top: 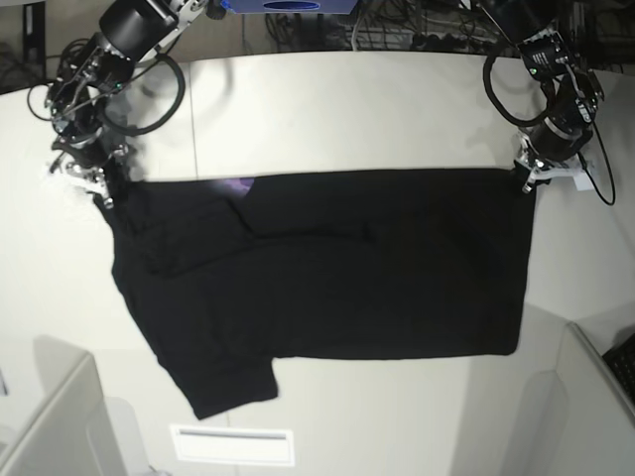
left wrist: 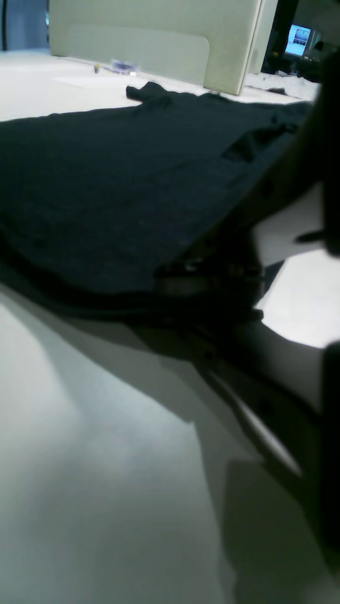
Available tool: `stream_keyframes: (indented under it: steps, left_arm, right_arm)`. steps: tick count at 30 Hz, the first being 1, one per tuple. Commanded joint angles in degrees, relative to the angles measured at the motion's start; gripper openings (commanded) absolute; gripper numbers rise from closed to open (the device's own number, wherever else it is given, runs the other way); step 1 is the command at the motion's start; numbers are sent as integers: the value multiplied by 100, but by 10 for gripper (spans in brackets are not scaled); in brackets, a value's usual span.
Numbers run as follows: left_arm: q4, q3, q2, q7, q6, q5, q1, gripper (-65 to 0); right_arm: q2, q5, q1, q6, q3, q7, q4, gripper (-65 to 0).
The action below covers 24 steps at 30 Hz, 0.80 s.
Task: Fold the T-shirt properly
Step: 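Drag the shirt further toward the robot and release both grippers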
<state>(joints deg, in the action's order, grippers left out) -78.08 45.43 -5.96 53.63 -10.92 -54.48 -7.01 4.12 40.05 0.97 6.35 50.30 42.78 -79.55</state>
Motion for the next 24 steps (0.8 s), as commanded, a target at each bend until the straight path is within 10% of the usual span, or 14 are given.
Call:
stream_keyframes:
  steps: [1,24]
  left_arm:
    - [-73,15,-86,-4,-20,-42,19,-650]
    - [-1444,24,-481,13,-47,-86,-1757,-650]
  right_arm:
    - [-30,52,-58,-24,11,-2,-58,-650]
    - [366,685,1788,-59,29,798,-1931,-650]
